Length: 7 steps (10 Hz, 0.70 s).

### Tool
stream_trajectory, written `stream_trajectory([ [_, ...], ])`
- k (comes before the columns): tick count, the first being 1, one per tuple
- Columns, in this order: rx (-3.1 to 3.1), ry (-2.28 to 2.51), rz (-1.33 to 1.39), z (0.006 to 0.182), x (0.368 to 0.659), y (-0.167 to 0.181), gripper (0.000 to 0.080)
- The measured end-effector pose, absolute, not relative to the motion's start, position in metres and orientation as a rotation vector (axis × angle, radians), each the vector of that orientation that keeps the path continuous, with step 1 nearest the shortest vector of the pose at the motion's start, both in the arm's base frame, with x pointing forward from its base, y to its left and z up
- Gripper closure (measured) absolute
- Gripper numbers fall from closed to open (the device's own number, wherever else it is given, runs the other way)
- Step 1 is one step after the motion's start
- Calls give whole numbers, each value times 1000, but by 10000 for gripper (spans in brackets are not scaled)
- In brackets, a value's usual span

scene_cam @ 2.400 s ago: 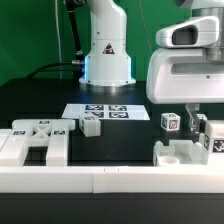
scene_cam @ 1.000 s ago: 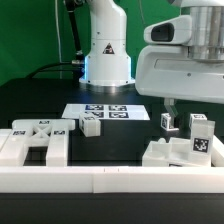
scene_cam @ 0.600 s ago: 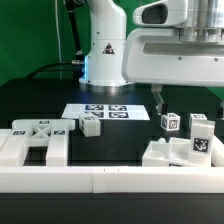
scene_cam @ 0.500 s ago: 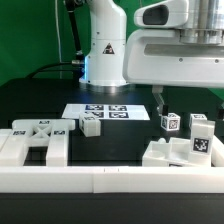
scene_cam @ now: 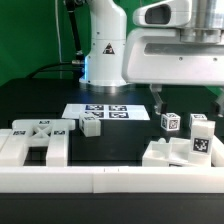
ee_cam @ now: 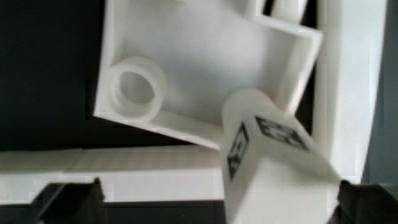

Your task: Assemble chair

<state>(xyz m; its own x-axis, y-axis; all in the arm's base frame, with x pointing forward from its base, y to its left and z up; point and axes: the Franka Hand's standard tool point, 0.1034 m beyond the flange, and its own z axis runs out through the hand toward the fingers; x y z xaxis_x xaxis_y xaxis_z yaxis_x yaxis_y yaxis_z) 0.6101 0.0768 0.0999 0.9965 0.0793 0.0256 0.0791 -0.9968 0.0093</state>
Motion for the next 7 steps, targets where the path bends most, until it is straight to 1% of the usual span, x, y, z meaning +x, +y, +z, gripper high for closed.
stream_trajectory([
  [1,3124,290,10,98,598,63,151],
  [2,3124,280,2,98,595,56,151],
  [5,3119,310,1,98,595,56,151],
  [7,3042,736,15,94,589,42,151],
])
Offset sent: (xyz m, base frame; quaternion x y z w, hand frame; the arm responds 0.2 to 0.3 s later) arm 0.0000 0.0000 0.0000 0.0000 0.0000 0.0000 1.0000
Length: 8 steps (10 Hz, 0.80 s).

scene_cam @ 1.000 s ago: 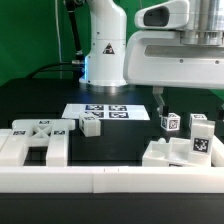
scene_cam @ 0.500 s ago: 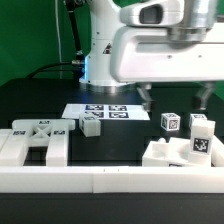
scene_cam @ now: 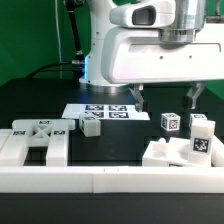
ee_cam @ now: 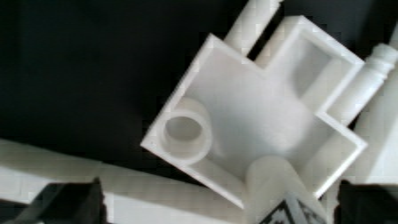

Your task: Assemble chair

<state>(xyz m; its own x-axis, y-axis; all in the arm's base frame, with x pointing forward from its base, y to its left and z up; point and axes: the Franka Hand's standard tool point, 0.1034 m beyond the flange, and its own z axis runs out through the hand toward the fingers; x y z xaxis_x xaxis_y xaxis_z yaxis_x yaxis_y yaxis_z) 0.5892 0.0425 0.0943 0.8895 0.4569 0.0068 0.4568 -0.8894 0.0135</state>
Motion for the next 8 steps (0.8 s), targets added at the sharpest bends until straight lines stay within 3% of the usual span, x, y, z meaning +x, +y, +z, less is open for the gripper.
stream_trajectory([
  [2,2964,986,25,87,573,19,151],
  [4,2976,942,20,83,567,2,151],
  [8,2989,891,24,81,564,-1,151],
])
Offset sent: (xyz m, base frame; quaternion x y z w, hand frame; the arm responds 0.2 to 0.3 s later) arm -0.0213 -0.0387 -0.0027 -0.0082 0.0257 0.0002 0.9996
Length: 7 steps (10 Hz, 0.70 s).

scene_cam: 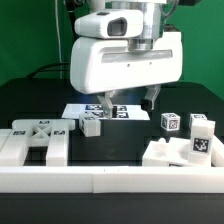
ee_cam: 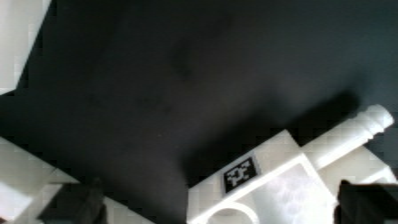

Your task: Assemble chair

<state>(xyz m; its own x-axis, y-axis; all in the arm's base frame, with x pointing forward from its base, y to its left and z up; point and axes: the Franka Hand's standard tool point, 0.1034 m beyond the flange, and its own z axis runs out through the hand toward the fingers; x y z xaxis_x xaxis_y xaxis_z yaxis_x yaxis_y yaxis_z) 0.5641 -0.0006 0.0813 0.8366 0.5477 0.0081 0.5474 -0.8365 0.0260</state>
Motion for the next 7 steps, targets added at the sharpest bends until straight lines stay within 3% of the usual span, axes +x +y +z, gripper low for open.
stream_trajectory([
  [3,3064,589,-44,68,522,-21,151],
  [5,3032,703,-16,64,511,-42,151],
  [7,3046,663,-46,63,511,-36,151],
])
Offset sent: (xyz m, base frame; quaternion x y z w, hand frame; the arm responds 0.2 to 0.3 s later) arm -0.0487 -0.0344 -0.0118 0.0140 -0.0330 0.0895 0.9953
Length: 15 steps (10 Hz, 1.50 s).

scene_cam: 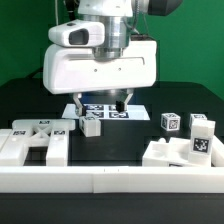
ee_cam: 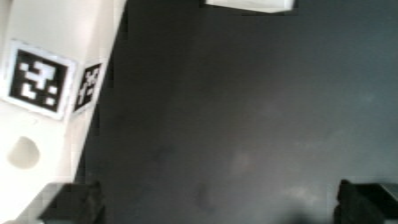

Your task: Assemble chair

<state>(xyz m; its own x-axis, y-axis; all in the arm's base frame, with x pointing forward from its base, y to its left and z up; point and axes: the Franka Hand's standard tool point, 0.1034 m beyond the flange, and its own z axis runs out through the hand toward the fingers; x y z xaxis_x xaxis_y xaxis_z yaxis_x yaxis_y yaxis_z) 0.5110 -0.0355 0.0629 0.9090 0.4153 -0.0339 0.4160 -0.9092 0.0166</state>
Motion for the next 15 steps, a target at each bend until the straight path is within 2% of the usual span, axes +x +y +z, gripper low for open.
stream_trajectory([
  [1,3050,652,-61,62,509,-38,151],
  [4,3050,495,-364,53,485,-48,151],
  [8,3012,458,-703,51,483,-42,151],
  [11,2865,392,-980,47,466,-59,151],
  [15,2729,354,-1284,40,459,-58,151],
])
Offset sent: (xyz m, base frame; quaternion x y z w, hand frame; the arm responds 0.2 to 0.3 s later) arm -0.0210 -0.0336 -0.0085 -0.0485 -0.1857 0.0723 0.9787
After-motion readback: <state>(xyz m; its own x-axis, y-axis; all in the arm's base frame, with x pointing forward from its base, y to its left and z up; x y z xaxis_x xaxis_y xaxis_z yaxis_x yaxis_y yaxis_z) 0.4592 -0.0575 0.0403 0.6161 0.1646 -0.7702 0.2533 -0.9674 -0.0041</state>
